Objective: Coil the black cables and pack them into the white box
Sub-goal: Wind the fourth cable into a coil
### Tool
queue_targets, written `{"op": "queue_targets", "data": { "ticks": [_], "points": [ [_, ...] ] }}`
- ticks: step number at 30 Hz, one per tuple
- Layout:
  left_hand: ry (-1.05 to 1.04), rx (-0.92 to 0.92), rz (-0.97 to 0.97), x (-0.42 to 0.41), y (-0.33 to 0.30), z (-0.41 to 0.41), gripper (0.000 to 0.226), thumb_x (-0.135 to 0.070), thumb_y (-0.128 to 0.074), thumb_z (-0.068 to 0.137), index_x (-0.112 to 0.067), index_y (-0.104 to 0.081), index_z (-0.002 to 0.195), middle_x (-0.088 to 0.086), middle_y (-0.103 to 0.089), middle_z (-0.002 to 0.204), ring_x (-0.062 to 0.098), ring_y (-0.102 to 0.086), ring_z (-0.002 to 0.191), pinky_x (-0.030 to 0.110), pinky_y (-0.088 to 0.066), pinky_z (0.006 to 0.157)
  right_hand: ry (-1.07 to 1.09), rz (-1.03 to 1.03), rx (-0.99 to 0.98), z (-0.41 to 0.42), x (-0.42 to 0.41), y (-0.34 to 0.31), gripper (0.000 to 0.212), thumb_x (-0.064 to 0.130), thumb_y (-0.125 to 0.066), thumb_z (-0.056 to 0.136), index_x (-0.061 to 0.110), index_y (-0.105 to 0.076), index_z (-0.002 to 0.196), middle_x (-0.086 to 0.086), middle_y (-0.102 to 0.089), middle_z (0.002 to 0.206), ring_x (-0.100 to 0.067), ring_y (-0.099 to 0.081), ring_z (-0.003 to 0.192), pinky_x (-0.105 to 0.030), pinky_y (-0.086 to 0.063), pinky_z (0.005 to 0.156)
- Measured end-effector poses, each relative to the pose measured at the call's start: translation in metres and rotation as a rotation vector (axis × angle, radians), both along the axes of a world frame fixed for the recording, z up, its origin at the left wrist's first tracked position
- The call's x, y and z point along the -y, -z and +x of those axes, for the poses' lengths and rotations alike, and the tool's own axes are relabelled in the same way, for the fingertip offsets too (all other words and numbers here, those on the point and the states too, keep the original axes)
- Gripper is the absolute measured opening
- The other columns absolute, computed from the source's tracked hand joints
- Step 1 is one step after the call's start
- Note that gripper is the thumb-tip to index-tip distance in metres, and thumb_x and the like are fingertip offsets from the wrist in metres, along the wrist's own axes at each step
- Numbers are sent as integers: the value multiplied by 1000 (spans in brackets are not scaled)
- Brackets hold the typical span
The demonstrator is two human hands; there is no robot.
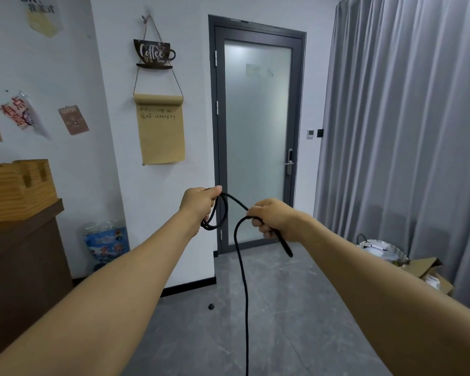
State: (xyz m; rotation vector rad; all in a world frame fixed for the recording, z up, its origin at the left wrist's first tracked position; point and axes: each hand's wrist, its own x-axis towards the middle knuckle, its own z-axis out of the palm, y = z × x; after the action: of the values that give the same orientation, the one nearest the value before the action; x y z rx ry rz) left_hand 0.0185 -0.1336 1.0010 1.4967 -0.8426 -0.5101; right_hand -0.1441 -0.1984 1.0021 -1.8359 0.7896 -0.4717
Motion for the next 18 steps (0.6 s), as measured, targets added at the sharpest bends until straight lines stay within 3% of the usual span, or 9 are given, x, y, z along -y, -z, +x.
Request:
{"op": "queue_targets", "data": {
  "ticks": [4,7,11,14,18],
  "points": [
    [-35,5,17,1,-1,4,36,-26,-62,90,-15,-40,63,-1,-32,54,16,-26,48,25,-25,50,-9,-171,-162,-19,10,-4,30,34,-57,92,13,-56,70,3,-42,56,-10,-32,48,-21,-29,45],
    [-79,-2,36,1,-2,10,38,-27,-62,89,-15,-39,62,0,-32,56,18,-27,48,25,-25,51,83,-333,-160,-25,18,0,36,43,-57,90,13,-66,74,0,-39,58,-13,-32,52,-24,-30,52],
    [-115,13,68,0,0,14,37,-26,-62,87,-15,-35,63,2,-29,59,20,-25,49,26,-23,52,62,-610,-65,-27,21,0,16,19,-64,88,4,-69,92,2,-38,58,-10,-32,53,-19,-31,53],
    [-155,33,114,1,-1,15,36,-25,-60,87,-13,-36,64,3,-31,60,20,-27,49,25,-24,52,55,-772,-23,-22,18,-5,8,15,-66,85,8,-69,89,5,-37,62,-8,-32,54,-20,-32,59],
    [-216,127,217,4,4,16,34,-28,-60,88,-8,-40,69,6,-38,64,23,-36,58,28,-30,57,126,-781,68,-19,15,-20,7,15,-59,83,15,-65,79,6,-39,71,-8,-38,63,-29,-31,77]
  ]
}}
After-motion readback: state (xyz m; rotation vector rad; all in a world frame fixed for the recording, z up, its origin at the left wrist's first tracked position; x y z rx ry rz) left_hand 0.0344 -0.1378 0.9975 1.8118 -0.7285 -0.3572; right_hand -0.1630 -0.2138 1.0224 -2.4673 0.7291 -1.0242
